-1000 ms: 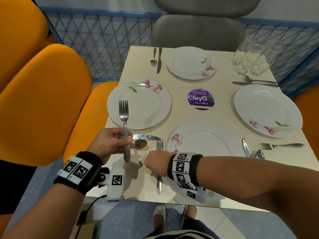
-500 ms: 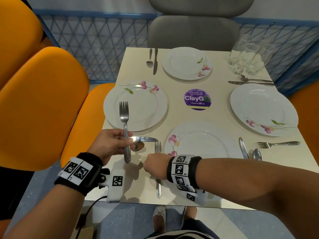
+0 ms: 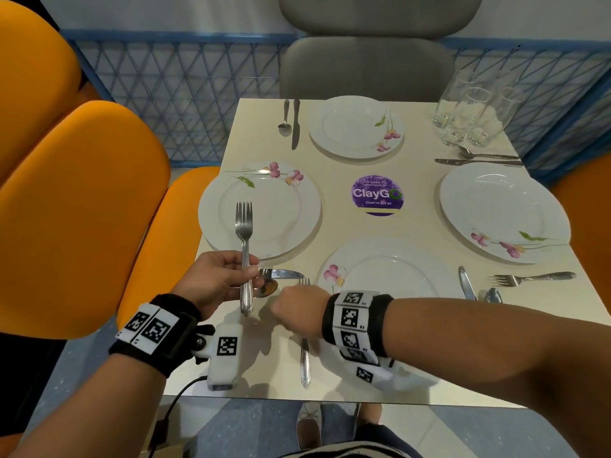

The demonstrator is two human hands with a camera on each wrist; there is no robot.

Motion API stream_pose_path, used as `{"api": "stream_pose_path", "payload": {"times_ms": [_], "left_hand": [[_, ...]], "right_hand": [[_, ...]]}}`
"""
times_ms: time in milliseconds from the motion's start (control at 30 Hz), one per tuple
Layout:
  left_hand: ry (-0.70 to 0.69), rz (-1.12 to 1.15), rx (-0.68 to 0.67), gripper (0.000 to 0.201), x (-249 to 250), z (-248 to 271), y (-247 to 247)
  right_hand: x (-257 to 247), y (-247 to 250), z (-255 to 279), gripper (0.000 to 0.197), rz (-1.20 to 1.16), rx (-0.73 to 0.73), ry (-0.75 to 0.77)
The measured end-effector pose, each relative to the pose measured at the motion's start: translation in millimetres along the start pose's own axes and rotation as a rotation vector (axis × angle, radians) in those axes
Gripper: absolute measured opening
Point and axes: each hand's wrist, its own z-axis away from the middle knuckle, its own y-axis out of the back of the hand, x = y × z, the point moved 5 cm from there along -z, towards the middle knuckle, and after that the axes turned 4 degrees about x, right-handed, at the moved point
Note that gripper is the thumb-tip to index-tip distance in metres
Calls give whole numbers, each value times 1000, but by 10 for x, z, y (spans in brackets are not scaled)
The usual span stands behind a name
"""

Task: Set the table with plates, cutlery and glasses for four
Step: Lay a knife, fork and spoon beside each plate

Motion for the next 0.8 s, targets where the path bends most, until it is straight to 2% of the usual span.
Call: {"api": "stream_pose_path", "payload": {"times_ms": [67,200,267,400,467,633,800], "left_hand": [[17,43,-15,14,16,-25,-20],[21,88,-27,17,71,-91,-44],[25,99,-21,17,102,-134,-52],[39,132,-28,16,232,-256,-127],[46,122,-22,13,314,-333,-170],[100,133,-57,7,492,-539,-312],[156,134,-90,17,636,-768,-394]], "right_hand": [[91,251,-13,18,-54,101,-30],[323,700,-101,22,-15,337,-63],[426,821,-184,26,-17,429,-16],[608,962,-380,19,88,544,177],[712,993,-450,21,109,534,248],[1032,1116,-558,26,186,459,297],[1310,1223,-738,21,271,348,325]]}}
